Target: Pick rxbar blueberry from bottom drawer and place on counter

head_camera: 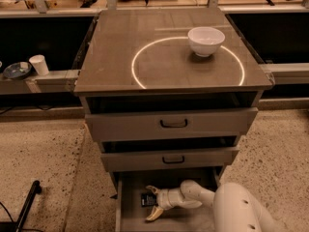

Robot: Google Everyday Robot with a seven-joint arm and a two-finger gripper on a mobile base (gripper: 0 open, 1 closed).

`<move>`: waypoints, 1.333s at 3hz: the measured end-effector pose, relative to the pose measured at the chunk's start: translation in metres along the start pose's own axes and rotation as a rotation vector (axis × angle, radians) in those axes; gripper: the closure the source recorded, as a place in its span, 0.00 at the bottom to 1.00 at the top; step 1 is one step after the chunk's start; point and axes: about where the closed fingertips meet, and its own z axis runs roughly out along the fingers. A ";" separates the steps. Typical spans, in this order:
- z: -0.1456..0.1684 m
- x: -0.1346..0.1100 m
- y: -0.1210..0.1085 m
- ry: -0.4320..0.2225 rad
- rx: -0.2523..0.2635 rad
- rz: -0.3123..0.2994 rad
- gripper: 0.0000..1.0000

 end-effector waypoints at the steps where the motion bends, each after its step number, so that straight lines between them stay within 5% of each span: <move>1: 0.003 0.007 0.001 0.011 -0.009 0.003 0.40; 3: 0.000 0.003 0.002 0.012 -0.010 0.003 0.86; 4: -0.004 -0.003 0.006 -0.025 -0.006 -0.023 1.00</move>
Offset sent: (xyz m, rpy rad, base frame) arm -0.0003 -0.0106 -0.0100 -0.0156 -0.0043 0.0138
